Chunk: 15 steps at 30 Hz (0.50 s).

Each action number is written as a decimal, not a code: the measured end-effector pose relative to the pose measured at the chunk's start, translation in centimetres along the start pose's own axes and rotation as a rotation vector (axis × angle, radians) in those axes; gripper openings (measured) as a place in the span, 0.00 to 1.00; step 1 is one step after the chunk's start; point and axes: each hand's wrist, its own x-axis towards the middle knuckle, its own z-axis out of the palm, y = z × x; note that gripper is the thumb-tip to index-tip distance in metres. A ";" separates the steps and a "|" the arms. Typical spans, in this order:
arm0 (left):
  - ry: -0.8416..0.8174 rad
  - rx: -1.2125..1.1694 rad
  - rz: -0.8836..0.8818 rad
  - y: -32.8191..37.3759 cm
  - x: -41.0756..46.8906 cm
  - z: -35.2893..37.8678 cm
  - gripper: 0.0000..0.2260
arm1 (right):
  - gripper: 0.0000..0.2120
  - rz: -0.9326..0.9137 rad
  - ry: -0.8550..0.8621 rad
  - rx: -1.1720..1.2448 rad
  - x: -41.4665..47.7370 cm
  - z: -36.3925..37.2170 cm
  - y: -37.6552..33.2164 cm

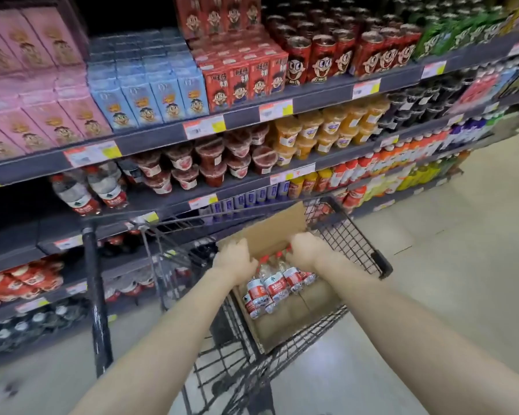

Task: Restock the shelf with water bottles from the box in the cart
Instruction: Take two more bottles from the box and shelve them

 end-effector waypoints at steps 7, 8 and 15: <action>-0.036 -0.162 -0.195 -1.0 4.8 5.1 0.19 | 0.15 0.016 -0.167 0.133 8.0 4.9 2.3; -0.053 -0.187 -0.236 -1.2 5.5 6.1 0.19 | 0.15 0.023 -0.199 0.133 9.3 5.7 2.7; -0.195 -0.306 -0.450 -2.6 10.7 14.5 0.23 | 0.19 0.102 -0.373 0.175 18.4 13.7 5.7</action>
